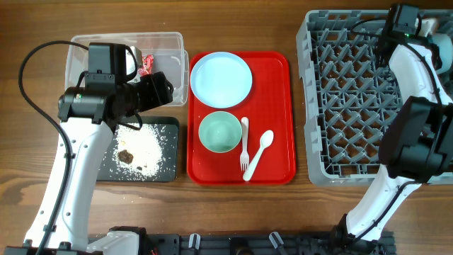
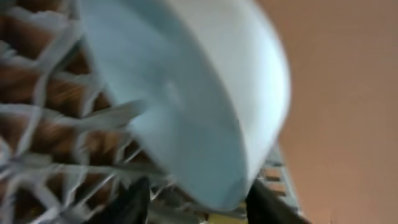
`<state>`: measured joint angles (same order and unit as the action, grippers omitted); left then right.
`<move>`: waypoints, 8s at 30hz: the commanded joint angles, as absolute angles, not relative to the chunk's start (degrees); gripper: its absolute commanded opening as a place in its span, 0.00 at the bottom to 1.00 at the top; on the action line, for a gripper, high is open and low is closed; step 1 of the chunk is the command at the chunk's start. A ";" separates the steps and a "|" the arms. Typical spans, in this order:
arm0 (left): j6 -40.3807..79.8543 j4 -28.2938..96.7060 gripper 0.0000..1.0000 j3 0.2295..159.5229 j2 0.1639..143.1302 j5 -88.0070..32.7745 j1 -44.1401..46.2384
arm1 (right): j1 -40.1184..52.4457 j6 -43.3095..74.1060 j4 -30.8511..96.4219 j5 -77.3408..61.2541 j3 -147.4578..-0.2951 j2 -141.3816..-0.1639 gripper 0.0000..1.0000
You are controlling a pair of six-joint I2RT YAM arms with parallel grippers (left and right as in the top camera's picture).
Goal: Sort waste into correct bins and load items into the dishwasher rack
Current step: 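Carry the light-blue bowl into the rack and release it, then reach the right gripper to the light-blue plate and grasp its rim, then lift the light-blue plate into the rack and stand it upright, then reach the right gripper to the pale-green bowl and grasp its rim, then carry the pale-green bowl into the rack and release it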
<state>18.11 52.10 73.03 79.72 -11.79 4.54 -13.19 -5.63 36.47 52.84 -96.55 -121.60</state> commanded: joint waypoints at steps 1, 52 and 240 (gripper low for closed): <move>18.44 51.99 0.84 73.21 78.74 -11.46 4.23 | -12.43 -4.16 37.71 37.36 -96.20 -116.73 0.60; 18.44 51.77 0.85 73.21 78.74 -11.46 4.23 | -19.94 -3.44 39.07 21.67 -95.98 -113.27 0.30; 18.41 53.45 0.94 73.21 78.74 -11.42 4.23 | -3.68 1.19 39.72 51.68 -92.20 -86.80 0.04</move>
<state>18.13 53.60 73.03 79.68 -11.81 4.54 0.34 6.17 43.88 36.75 -91.72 -87.15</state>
